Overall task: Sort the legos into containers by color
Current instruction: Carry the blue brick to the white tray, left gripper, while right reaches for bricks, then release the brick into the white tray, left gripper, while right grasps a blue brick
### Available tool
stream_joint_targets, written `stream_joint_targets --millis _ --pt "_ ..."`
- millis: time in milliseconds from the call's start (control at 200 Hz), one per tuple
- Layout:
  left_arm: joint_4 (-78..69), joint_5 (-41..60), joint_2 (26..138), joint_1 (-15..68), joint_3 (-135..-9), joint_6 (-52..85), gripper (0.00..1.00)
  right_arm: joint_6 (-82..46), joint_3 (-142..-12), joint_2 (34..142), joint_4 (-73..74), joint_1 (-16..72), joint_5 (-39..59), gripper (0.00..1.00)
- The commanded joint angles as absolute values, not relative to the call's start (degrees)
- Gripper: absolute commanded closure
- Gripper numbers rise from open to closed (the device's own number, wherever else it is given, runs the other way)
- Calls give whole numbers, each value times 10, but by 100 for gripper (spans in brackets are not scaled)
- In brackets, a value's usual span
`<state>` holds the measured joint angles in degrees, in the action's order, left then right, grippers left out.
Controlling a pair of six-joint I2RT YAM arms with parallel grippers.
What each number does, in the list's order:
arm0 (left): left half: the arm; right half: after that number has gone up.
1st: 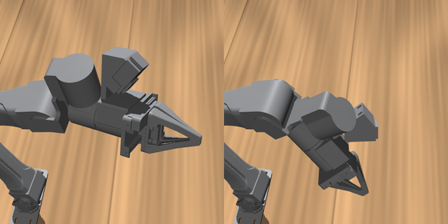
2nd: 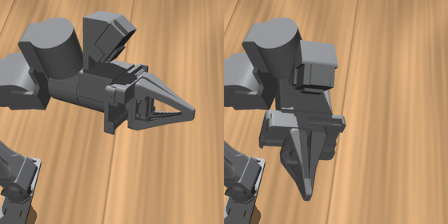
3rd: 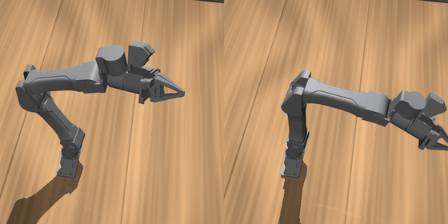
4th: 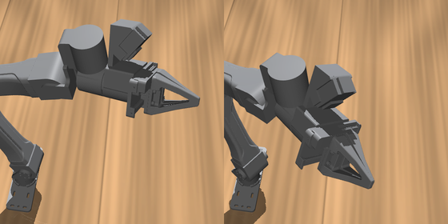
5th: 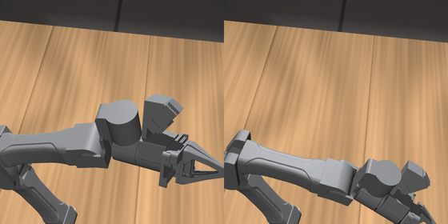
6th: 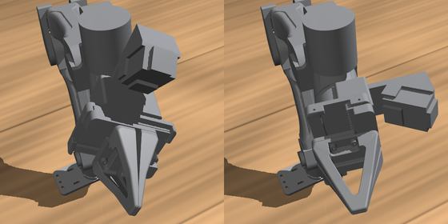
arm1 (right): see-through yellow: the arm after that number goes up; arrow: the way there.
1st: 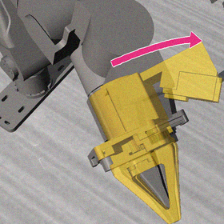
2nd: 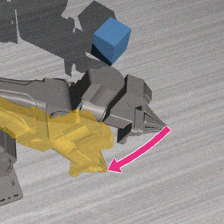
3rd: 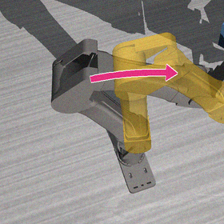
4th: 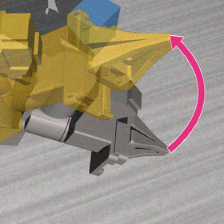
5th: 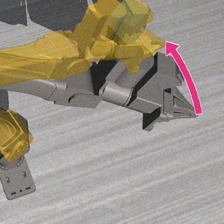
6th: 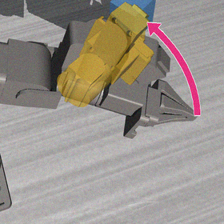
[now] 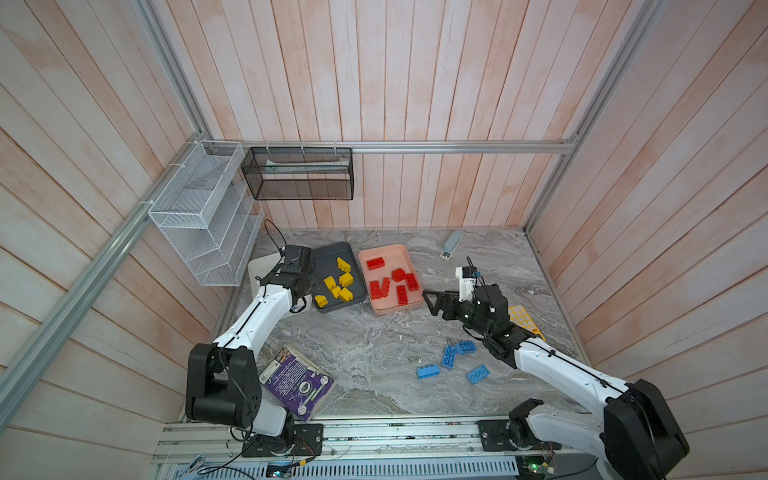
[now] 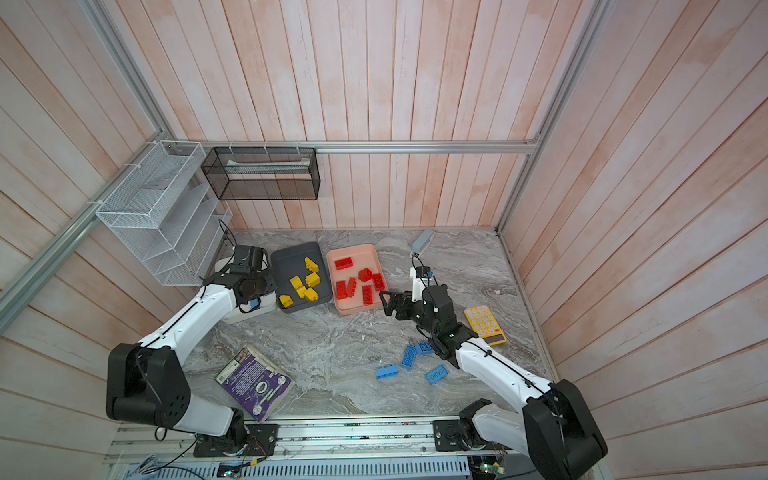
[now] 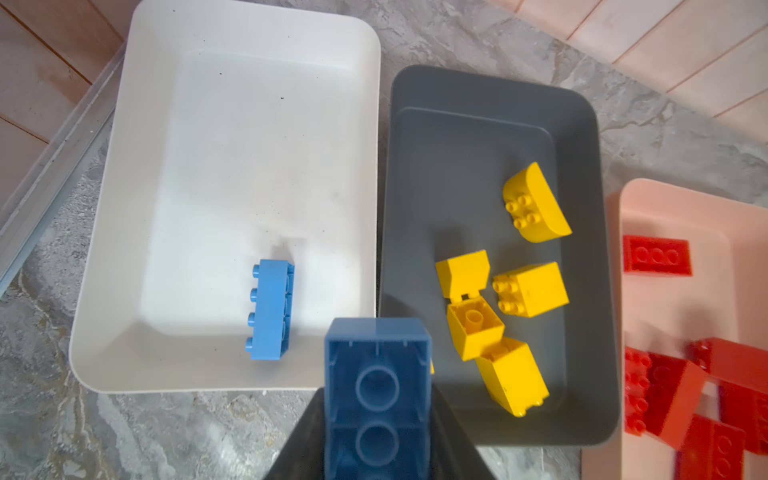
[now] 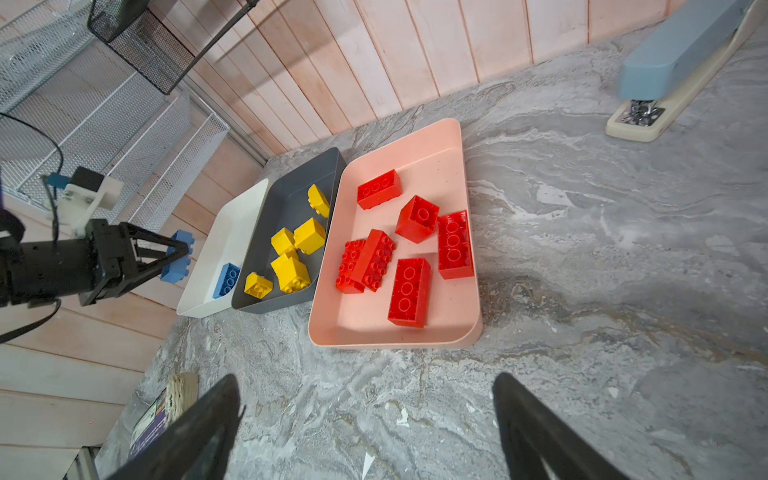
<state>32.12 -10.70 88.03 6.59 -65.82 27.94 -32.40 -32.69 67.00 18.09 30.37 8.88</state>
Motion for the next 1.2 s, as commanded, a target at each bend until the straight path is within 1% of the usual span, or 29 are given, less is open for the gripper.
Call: stream_joint_targets --millis 0,155,325,500,685,845,1125,1195 --pt "309 -76 920 38 -693 259 62 -323 -334 681 192 312 84 5" --pt "303 -59 972 4 -723 253 62 -315 -340 699 192 322 81 5" --pt "298 -58 1008 -8 -738 246 62 -310 -351 720 183 324 79 5" --pt "297 -54 1022 -18 -742 242 58 -305 -354 722 177 325 73 5" --pt "304 -51 1002 -18 -746 238 42 -298 -358 720 168 325 63 5" --pt "313 -26 952 -18 -744 235 29 -288 -370 715 144 329 55 5" --pt "295 46 811 -10 -687 220 19 -263 -415 719 64 340 38 5" --pt "291 58 779 -3 -669 214 15 -258 -424 720 39 349 31 6"
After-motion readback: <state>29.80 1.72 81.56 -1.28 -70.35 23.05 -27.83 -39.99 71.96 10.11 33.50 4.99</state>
